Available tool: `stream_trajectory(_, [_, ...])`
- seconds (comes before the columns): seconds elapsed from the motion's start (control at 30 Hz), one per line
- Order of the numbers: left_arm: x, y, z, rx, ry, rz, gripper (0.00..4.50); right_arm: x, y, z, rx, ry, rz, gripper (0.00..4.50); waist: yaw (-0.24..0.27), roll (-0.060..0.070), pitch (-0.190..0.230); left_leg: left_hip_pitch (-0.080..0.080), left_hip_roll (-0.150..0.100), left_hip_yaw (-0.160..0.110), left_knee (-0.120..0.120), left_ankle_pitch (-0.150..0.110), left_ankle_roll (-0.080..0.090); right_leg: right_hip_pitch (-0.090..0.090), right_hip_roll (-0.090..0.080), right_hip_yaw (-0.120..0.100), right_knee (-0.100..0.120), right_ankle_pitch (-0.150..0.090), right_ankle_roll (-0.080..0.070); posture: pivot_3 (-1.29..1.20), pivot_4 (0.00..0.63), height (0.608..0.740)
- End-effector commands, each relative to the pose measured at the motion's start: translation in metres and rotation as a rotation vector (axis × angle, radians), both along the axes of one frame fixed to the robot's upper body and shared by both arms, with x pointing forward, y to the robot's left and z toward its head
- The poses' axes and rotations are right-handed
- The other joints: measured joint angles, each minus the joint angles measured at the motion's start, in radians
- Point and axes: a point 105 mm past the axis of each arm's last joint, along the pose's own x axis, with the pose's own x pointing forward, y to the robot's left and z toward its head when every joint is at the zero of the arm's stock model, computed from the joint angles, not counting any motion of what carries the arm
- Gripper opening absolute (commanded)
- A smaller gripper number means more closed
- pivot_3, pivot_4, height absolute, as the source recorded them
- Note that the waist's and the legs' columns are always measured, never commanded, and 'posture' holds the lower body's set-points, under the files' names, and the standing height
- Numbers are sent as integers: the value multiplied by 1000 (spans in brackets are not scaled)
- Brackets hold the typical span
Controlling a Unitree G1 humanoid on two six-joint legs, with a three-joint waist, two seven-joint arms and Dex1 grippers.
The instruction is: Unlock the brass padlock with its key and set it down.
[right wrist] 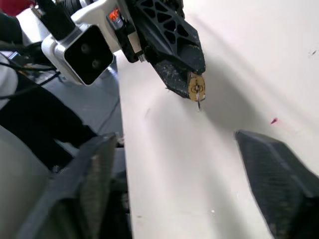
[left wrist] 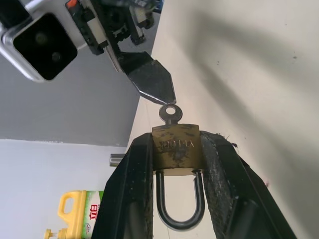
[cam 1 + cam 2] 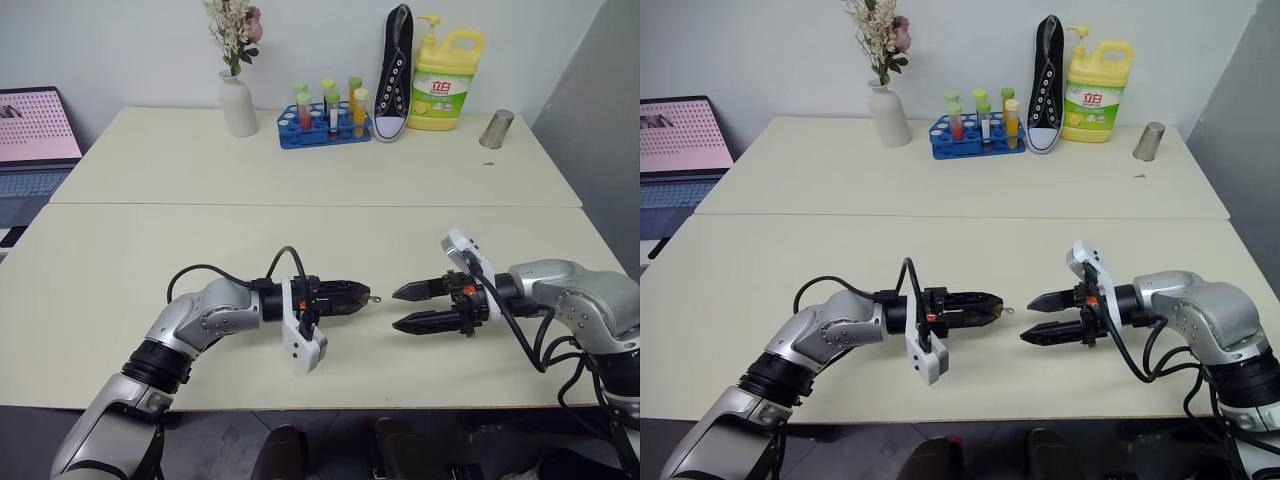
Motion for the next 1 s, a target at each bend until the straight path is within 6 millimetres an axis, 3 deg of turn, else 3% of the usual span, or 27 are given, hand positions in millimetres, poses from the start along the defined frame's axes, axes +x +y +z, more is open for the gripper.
stream_trajectory(0.03, [-2,-2,17,-83,-29,-8,967,7,5,13,74,-114,-71,3862,-1,0,0,0,0,0,0,0,0,0,0,0,0,0,0,0,150,740])
stream_trajectory(0.23, [-3,-7,22,-121,-39,-22,967,14,24,10,175,-108,-143,3862,2,0,0,0,0,0,0,0,0,0,0,0,0,0,0,0,150,740])
stream_trajectory(0.63, [-3,-8,23,-120,-48,-24,967,16,36,9,212,-50,-124,3862,2,0,0,0,-1,0,0,0,0,0,0,0,0,0,0,0,150,740])
stream_trajectory(0.8, [-3,-8,23,-119,-48,-24,967,15,38,8,207,-49,-107,2699,3,0,0,0,-1,0,0,0,0,0,0,0,0,0,0,0,150,740])
stream_trajectory(1.0, [-4,-9,23,-122,-49,-25,967,12,38,7,190,-64,-87,439,3,0,0,0,-1,0,0,0,0,0,0,0,0,0,0,0,150,740])
